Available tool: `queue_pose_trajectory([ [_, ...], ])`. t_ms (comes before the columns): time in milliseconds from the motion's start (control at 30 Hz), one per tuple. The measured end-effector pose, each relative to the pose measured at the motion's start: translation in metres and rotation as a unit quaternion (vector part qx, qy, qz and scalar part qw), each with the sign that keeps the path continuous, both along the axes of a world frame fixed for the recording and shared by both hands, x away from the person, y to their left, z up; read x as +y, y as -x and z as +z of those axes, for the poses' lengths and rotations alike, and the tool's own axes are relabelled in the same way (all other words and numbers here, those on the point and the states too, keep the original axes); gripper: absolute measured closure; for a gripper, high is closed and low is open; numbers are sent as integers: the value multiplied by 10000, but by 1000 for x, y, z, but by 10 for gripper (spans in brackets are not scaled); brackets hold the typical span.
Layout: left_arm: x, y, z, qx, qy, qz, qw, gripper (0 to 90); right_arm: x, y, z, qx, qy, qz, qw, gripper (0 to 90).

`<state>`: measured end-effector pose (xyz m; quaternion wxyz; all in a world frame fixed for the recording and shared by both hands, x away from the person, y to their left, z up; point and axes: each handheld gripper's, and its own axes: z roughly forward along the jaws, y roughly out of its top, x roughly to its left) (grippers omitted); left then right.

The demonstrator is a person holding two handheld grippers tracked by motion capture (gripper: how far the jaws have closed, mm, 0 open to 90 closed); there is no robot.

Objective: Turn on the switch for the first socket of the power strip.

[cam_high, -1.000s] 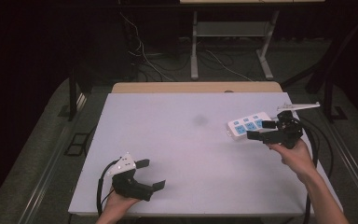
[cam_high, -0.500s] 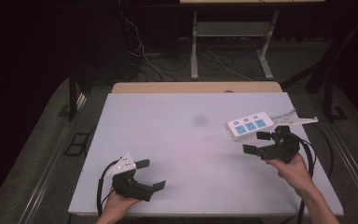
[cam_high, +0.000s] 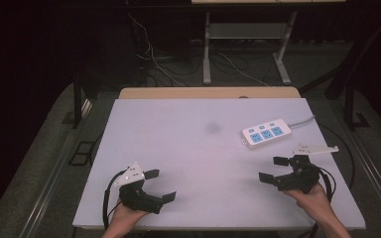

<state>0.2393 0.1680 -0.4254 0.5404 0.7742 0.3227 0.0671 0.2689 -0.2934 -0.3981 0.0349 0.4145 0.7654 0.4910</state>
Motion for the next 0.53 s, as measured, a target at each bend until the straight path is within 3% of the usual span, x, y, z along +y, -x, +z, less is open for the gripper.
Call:
queue_pose_trajectory([
  [533, 0, -1, -1, 75, -78, -7, 9999, 0, -7, 24, -24, -80, 62, -228, 9997, 2],
])
